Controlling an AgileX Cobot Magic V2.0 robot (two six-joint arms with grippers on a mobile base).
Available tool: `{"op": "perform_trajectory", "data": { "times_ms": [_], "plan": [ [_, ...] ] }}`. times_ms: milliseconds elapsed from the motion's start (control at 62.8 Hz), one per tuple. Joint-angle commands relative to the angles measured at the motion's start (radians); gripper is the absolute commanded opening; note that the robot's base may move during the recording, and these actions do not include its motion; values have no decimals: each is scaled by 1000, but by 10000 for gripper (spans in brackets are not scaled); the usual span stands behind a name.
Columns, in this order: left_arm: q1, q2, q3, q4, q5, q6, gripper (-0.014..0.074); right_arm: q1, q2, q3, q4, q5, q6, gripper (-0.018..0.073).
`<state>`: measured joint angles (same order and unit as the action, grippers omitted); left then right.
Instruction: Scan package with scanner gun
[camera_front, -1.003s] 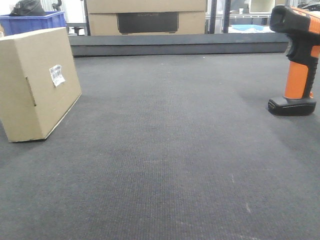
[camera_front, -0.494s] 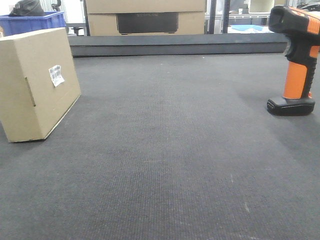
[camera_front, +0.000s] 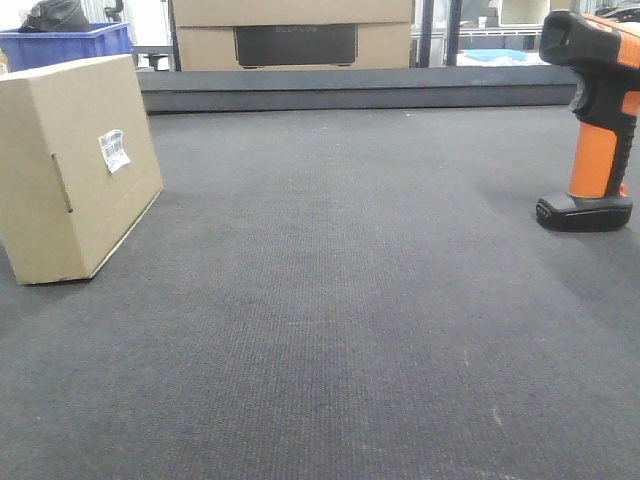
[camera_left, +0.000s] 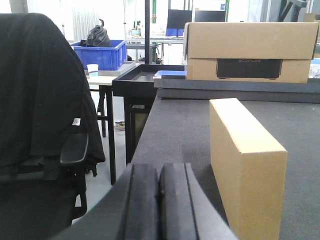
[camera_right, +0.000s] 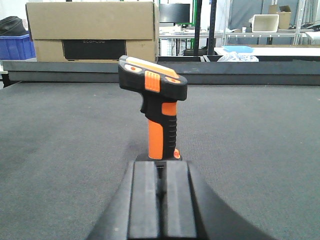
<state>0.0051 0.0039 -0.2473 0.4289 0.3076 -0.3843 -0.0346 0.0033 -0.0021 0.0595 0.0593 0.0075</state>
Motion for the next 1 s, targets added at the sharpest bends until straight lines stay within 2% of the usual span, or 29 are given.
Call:
{"op": "perform_trajectory", "data": {
  "times_ms": [0, 542, 573, 621, 669, 765, 796, 988],
  "plan": [
    [1, -4, -2, -5, -17, 0, -111, -5, -3, 2, -3, -15, 2, -169],
    [1, -4, 0, -2, -11, 0, -111, -5, -3, 2, -3, -15, 2, -169],
    [1, -4, 5, -26, -33, 0, -111, -5, -3, 2, -3, -15, 2, -169],
    [1, -4, 22, -112, -84, 15, -111, -5, -3, 2, -3, -15, 2, -169],
    [1, -4, 59, -203, -146, 116, -111, -5, -3, 2, -3, -15, 2, -169],
    [1, -4, 142, -411, -252, 397, -111, -5, -3, 2, -3, -15, 2, -169],
    [1, -4, 173, -476, -281, 440, -111, -5, -3, 2, -3, -15, 2, -169],
    [1, -4, 247, -488, -359, 433, -111, -5, -3, 2, -3, -15, 2, -169]
  ]
}}
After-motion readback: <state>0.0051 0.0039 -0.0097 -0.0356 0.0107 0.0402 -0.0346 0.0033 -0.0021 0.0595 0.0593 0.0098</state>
